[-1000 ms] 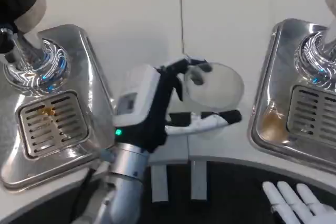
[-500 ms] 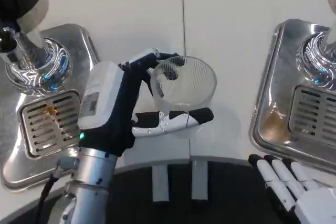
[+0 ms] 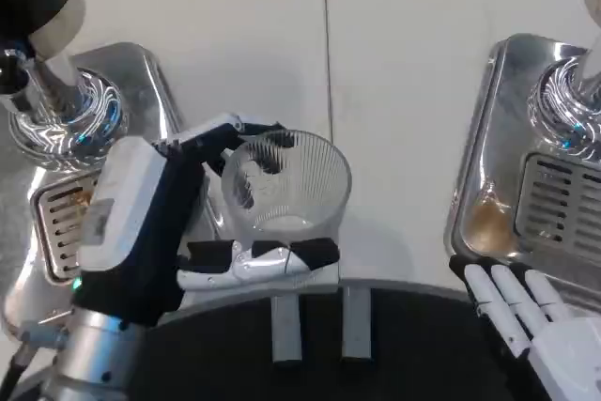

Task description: Grasp the cup under the faucet to collect the drink, then remove the cup.

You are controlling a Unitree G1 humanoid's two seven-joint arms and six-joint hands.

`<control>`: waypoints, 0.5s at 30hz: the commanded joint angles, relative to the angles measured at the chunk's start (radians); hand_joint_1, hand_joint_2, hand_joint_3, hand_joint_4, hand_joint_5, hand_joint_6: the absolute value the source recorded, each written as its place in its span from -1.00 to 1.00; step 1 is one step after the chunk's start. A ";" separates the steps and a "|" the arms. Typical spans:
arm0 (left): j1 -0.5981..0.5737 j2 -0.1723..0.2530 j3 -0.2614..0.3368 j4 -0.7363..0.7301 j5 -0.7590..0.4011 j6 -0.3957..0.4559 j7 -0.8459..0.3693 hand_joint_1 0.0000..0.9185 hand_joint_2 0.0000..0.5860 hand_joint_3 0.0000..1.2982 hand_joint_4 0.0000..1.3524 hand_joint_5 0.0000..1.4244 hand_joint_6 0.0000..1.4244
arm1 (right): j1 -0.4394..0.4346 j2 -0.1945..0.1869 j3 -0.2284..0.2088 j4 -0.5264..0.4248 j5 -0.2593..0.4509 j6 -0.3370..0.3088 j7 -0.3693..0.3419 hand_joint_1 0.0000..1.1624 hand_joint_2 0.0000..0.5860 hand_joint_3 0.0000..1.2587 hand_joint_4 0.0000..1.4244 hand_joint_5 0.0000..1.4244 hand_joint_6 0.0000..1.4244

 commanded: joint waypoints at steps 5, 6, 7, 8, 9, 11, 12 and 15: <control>0.132 0.019 0.061 -0.137 -0.073 -0.075 -0.074 0.50 -1.00 0.78 0.65 0.94 1.00 | -0.027 -0.025 0.005 -0.012 -0.009 -0.021 -0.014 -0.38 0.28 -1.00 -1.00 -1.00 -0.74; 0.143 0.017 0.064 -0.149 -0.076 -0.080 -0.079 0.50 -1.00 0.78 0.65 0.94 1.00 | -0.031 -0.025 0.005 -0.012 -0.014 -0.024 -0.015 -0.38 0.28 -1.00 -1.00 -1.00 -0.74; 0.149 0.015 0.065 -0.160 -0.080 -0.085 -0.085 0.51 -1.00 0.78 0.65 0.94 1.00 | -0.035 -0.026 0.004 -0.012 -0.015 -0.028 -0.017 -0.38 0.28 -1.00 -1.00 -1.00 -0.74; 0.152 0.013 0.067 -0.168 -0.083 -0.089 -0.089 0.51 -1.00 0.78 0.65 0.94 1.00 | -0.038 -0.027 0.003 -0.012 -0.015 -0.031 -0.017 -0.39 0.29 -1.00 -1.00 -1.00 -0.74; 0.155 0.012 0.068 -0.175 -0.087 -0.093 -0.095 0.51 -1.00 0.78 0.65 0.94 1.00 | -0.040 -0.028 0.002 -0.012 -0.013 -0.033 -0.017 -0.39 0.29 -1.00 -1.00 -1.00 -0.74; 0.160 0.009 0.072 -0.182 -0.092 -0.098 -0.106 0.52 -1.00 0.78 0.65 0.94 1.00 | -0.043 -0.030 -0.002 -0.012 -0.012 -0.037 -0.020 -0.39 0.30 -1.00 -1.00 -1.00 -0.74; 0.165 0.009 0.075 -0.186 -0.095 -0.099 -0.112 0.52 -1.00 0.78 0.65 0.94 1.00 | -0.043 -0.030 -0.004 -0.012 -0.011 -0.039 -0.021 -0.39 0.30 -1.00 -1.00 -1.00 -0.74; 0.183 0.005 0.081 -0.198 -0.104 -0.106 -0.125 0.53 -1.00 0.78 0.65 0.94 1.00 | -0.038 -0.032 -0.013 -0.012 -0.014 -0.059 -0.034 -0.40 0.30 -1.00 -1.00 -1.00 -0.74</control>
